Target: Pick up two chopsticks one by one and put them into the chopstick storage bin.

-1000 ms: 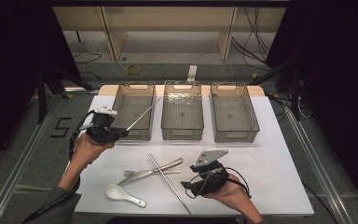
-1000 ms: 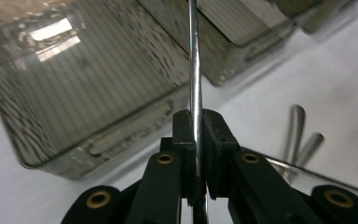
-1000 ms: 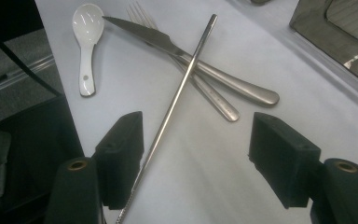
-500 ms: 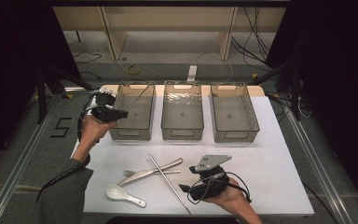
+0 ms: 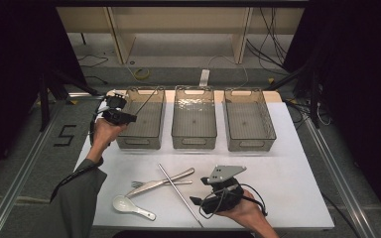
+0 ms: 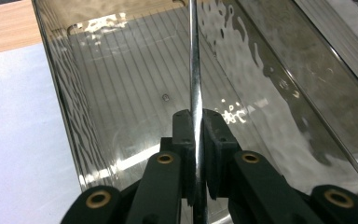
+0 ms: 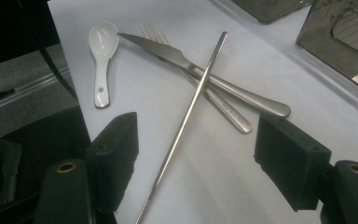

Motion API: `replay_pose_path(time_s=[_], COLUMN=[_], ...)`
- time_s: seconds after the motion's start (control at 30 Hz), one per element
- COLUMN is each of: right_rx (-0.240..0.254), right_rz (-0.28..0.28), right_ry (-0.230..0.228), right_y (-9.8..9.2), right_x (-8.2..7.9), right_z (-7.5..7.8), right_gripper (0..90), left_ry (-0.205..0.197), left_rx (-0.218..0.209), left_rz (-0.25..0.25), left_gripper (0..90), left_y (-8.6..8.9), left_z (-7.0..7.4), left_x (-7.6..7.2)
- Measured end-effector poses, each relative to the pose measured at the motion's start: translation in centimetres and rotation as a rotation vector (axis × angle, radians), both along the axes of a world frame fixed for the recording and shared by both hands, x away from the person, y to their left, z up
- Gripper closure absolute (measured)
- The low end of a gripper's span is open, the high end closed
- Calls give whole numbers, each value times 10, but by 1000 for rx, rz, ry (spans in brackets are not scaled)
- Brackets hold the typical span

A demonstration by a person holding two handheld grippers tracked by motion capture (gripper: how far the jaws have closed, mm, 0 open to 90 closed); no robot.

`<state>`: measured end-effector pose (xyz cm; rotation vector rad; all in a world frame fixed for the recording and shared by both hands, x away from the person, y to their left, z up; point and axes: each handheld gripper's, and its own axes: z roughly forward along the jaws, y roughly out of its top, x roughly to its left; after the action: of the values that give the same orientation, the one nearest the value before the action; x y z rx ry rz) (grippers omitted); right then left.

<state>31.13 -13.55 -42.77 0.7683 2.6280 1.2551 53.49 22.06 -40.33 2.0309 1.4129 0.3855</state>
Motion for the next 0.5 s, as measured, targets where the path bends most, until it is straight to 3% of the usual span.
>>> replay_pose_path(time_s=[0.13, 0.2, 0.33, 0.4, 0.5], right_rx=[-7, -8, -12, -17, -18], right_rz=[1, 7, 10, 12, 15], right_ry=[-6, -5, -1, -2, -6], right_y=[0, 0, 1, 2, 3], right_x=[-1, -1, -1, -1, -1], right_z=[0, 0, -1, -1, -1], right_gripper=[311, 311, 311, 311, 310], left_ry=[-3, -3, 1, -8, -1], left_rx=[-27, -6, -16, -1, 1], left_rz=[18, 21, 67, 87, 116], left_gripper=[841, 840, 835, 829, 641], left_y=[3, 3, 5, 4, 2], left_z=[-2, -3, -8, -10, -11], left_x=[1, 2, 5, 6, 7])
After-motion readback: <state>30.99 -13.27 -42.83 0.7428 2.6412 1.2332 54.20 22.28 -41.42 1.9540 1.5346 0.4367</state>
